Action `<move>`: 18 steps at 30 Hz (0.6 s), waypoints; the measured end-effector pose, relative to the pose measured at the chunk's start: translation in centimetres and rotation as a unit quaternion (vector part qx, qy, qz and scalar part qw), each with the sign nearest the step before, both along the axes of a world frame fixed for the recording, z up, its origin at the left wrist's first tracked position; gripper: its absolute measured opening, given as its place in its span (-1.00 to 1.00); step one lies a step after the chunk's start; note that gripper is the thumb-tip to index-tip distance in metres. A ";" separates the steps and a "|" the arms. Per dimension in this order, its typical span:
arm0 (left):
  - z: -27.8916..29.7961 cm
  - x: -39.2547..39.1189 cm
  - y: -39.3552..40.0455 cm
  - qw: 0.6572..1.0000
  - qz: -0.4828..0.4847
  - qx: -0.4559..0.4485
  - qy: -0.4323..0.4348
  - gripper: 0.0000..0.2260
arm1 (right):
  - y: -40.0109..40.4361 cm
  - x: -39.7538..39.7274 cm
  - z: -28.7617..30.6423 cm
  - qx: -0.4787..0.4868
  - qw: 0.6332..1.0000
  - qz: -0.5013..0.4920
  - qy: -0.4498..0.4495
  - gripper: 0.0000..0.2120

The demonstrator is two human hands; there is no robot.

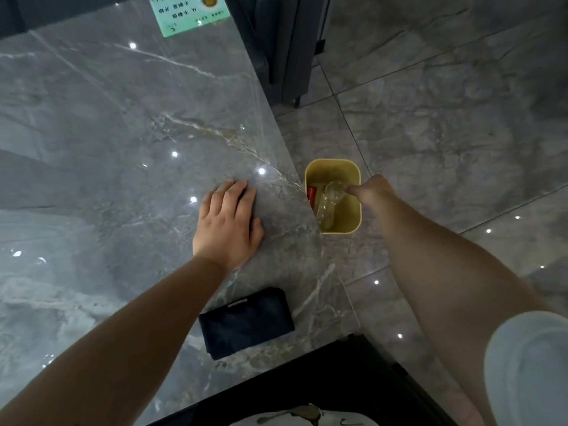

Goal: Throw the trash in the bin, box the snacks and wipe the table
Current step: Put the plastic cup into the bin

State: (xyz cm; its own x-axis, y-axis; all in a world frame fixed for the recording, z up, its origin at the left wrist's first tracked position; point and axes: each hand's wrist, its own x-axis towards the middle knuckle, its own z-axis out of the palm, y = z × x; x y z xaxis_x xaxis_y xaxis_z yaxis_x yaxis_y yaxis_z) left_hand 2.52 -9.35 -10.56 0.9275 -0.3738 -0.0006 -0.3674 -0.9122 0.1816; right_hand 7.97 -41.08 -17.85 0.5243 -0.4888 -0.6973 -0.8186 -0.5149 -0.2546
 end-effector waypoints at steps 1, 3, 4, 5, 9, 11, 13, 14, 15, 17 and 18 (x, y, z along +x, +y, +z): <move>-0.1 0.0 0.0 1.000 0.000 -0.001 -0.002 -0.54 | 0.0 -0.1 0.1 -0.004 1.000 0.000 -0.005 -0.46; -0.1 0.0 0.0 1.000 -0.001 -0.002 -0.003 -0.54 | 0.0 -0.4 0.4 -0.012 1.000 0.012 -0.007 -0.53; -0.2 0.0 0.0 1.000 -0.001 -0.002 -0.002 -0.54 | 0.0 -0.5 0.7 -0.014 1.000 0.025 -0.008 -0.56; -0.2 0.0 0.0 1.000 0.000 -0.003 0.000 -0.55 | 0.1 -0.6 1.0 -0.013 0.999 0.041 -0.011 -0.57; 0.2 -0.1 0.0 1.000 0.003 -0.001 0.013 -0.54 | 0.6 -1.2 2.5 -0.025 0.994 0.100 -0.039 -0.52; 0.6 -0.1 -0.1 1.000 0.005 0.003 0.023 -0.54 | 1.0 -1.6 3.7 -0.029 0.990 0.132 -0.050 -0.61; 1.1 -0.2 -0.2 0.999 0.005 0.007 0.035 -0.53 | 1.5 -2.3 5.0 -0.047 0.981 0.176 -0.070 -0.60; 1.3 -0.2 -0.2 0.999 0.005 0.013 0.042 -0.52 | 1.7 -2.8 5.7 -0.057 0.974 0.202 -0.090 -0.57; 1.6 -0.2 -0.3 0.998 0.004 0.021 0.051 -0.51 | 2.1 -3.3 6.4 -0.067 0.965 0.228 -0.112 -0.54; 2.2 -0.2 -0.4 0.996 0.003 0.043 0.077 -0.50 | 2.9 -4.1 7.9 -0.090 0.941 0.286 -0.155 -0.52; 2.5 -0.3 -0.3 0.994 0.000 0.054 0.091 -0.50 | 3.4 -4.4 8.6 -0.100 0.929 0.314 -0.172 -0.52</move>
State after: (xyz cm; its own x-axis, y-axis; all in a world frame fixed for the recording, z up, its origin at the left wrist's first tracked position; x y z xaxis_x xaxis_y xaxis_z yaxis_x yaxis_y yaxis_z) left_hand 2.24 -9.69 -8.09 0.9085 -0.3616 -0.2094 -0.3366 -0.9303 0.1459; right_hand 3.55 -37.68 -9.23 0.9242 -0.1136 -0.3647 -0.2300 -0.9277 -0.2941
